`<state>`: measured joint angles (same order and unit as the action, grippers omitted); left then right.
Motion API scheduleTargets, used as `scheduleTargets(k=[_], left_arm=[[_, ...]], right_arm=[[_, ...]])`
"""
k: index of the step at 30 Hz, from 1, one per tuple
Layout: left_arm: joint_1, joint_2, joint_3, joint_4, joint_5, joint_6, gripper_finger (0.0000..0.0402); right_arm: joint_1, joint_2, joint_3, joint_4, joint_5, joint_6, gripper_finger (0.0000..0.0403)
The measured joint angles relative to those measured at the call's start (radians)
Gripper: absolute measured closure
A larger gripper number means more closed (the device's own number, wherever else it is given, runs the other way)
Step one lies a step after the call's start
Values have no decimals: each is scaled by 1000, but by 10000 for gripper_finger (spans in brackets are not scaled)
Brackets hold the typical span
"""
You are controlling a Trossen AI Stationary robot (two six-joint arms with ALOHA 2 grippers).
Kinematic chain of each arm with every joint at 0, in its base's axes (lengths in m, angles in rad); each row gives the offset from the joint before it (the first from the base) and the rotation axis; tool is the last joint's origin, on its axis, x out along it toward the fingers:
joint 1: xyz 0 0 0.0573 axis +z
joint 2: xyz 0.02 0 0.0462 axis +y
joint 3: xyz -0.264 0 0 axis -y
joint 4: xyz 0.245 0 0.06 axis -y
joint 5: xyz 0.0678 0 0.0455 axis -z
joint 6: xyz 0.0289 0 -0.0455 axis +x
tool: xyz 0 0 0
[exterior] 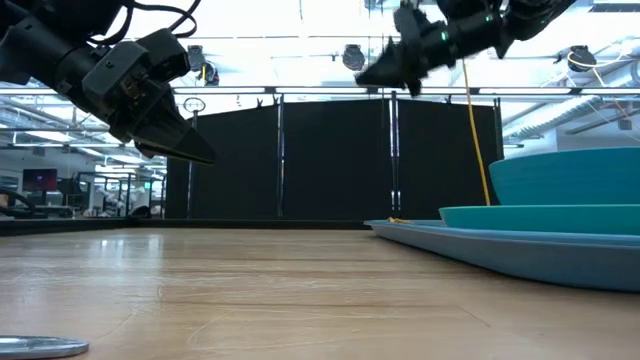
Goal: Set up tray
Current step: Put the light yellow knife on the napkin to the left of the blue plate
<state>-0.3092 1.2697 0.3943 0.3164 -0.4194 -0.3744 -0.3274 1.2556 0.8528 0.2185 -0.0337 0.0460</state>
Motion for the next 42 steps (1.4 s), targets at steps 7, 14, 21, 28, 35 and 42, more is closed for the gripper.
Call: scheduleTargets(k=[7,14,21,28,35,42], left_arm=[[0,0,0,2,1,0,316],[0,0,0,3,1,0,316],[0,0,0,3,2,0,316],[0,0,0,3,2,1,316],[0,0,0,3,2,0,316],[0,0,0,3,2,0,316]], right_arm=[[131,69,0,337,-227,97,328],[310,209,0,566,-109,-41,338],[403,307,0,618,3,0,350],[547,326,0,626,9,-5,352],[750,297,-16,602,388,-170,367],[865,268,-118,737,535,-291,401]])
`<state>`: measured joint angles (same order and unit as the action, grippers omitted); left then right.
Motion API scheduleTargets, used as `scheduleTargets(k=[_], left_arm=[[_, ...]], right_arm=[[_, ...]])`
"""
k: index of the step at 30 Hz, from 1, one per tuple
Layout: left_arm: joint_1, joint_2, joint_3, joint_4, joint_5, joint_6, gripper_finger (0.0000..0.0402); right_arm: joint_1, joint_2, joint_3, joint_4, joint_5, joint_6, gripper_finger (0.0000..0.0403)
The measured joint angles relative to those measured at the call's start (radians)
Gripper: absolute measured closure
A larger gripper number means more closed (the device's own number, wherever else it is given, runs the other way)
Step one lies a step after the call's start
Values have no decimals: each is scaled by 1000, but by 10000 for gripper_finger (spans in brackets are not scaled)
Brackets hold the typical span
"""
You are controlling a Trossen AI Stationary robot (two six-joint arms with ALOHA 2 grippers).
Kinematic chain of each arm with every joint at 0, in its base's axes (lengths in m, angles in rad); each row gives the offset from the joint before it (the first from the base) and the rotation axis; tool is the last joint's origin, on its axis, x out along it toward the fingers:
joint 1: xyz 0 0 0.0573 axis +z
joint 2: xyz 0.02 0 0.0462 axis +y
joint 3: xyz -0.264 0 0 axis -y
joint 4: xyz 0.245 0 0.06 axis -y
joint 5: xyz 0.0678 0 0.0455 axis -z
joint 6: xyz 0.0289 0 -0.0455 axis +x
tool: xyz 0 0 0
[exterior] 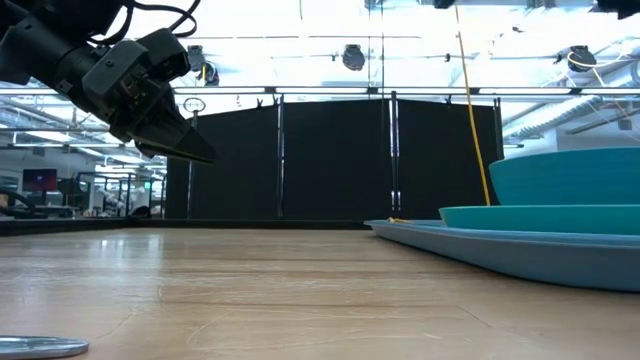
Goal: Set up tray
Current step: Put the light yellow knife on the napkin to the left of the blue plate
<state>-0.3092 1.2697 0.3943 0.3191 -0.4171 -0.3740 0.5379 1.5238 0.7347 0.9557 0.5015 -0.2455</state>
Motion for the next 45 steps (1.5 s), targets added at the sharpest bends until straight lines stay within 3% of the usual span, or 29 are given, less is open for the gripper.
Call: scheduleTargets(k=[10,14,26,29,34,40,45], left_arm=[[0,0,0,26,0,-25,316],[0,0,0,36,0,-25,316],[0,0,0,58,4,-44,316],[0,0,0,78,10,-78,316],[0,0,0,71,174,-141,316],[8,0,0,53,425,-228,316],[-70,0,11,-80,446,-298,316]], right_arm=[[-14,-242,-312,234,6,39,403],[-27,-373,-414,244,132,31,403],[-35,-751,-668,247,163,-38,403],[-34,-806,-710,295,232,-40,403],[-34,-840,-715,312,367,-37,403],[-34,-840,-717,297,363,-37,403],[-34,-839,-717,281,363,-37,403]])
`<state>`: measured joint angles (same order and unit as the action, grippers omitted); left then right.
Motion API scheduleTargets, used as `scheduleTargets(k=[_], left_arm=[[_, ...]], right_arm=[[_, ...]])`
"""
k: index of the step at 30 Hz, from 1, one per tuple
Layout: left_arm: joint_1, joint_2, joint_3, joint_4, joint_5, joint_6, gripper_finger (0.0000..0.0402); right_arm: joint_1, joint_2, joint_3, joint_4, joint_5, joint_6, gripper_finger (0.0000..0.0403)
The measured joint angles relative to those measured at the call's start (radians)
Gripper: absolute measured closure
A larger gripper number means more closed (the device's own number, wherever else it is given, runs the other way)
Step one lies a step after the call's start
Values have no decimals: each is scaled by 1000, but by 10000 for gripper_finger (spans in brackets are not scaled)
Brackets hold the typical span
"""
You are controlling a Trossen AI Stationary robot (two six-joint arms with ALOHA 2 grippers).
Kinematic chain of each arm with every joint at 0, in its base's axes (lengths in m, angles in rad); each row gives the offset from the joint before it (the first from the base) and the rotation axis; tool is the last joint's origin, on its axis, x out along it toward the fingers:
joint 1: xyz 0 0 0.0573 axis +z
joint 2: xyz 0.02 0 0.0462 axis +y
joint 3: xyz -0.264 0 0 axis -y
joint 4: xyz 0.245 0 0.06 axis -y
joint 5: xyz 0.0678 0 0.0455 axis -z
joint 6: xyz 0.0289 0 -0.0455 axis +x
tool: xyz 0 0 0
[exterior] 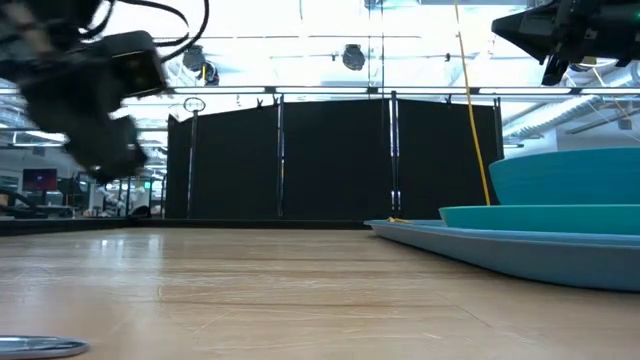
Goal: Set up tray
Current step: Put the light yellow knife on the napkin to the left of the blue plate
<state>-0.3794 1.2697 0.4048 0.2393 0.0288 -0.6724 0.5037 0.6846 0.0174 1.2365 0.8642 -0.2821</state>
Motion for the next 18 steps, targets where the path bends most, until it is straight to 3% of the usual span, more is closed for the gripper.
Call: scheduleTargets(k=[8,14,18], left_arm=[[-282,0,216,-512,-187,-128,316],[-455,0,243,-563,-203,-292,312],[-534,12,243,-553,-227,-351,276]], right_arm=[[0,0,-1,0,0,0,403],[0,0,-2,0,-1,0,403],[0,0,-2,0,-1,0,403]])
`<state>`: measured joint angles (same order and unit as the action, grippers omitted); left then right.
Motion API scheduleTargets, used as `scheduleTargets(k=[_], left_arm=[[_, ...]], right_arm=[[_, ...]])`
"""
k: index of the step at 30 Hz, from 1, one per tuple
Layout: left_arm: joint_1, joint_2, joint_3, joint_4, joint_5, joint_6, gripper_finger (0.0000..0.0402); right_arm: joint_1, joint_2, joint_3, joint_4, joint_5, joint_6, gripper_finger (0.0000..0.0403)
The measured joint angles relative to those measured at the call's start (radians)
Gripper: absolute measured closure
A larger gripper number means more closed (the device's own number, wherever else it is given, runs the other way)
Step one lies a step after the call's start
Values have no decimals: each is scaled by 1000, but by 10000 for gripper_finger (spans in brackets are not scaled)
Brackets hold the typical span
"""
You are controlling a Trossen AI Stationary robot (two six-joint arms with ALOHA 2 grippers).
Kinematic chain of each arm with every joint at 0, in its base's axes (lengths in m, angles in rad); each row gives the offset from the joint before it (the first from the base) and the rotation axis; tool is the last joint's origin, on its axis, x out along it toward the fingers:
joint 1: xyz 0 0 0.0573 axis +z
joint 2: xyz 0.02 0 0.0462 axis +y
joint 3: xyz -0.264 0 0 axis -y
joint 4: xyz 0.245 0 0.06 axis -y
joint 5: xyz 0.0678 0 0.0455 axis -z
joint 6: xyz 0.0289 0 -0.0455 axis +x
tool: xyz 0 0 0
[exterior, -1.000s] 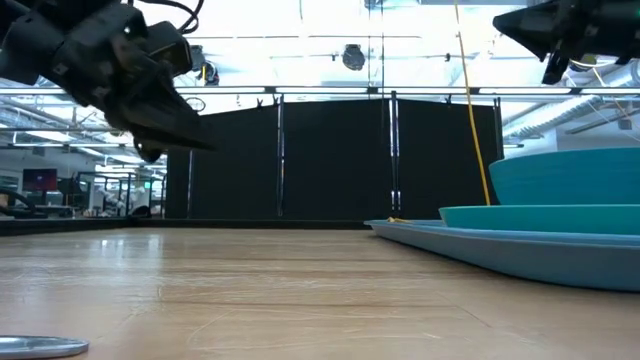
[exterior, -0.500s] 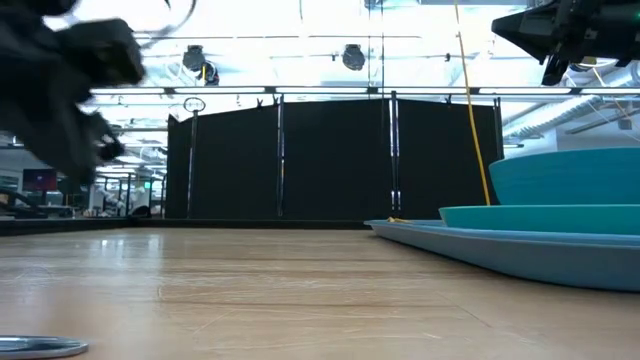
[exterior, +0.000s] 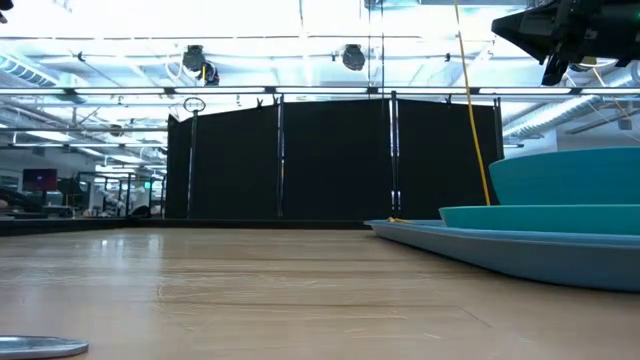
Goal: Set up tray
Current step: Put the light yellow knife on the napkin to the left of the blue plate
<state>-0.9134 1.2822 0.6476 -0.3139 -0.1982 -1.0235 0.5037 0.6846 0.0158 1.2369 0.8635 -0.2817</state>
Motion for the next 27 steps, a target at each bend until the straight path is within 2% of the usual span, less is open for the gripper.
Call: scheduleTargets(k=[3,6,9,16,27], left_arm=[[-41,16,0,34,-41,-48,230],[-70,54,0,106,0,-65,189],[-110,115,2,181,10,-80,165],[-160,251,32,176,-4,-160,156],[-191,446,283,-37,-30,-70,156]], right_arm=[[0,0,0,-3,0,0,403],[0,0,0,-4,0,0,403],[0,0,0,-12,-1,0,403],[0,0,0,-15,-1,0,403],[0,0,0,-15,-1,0,403]])
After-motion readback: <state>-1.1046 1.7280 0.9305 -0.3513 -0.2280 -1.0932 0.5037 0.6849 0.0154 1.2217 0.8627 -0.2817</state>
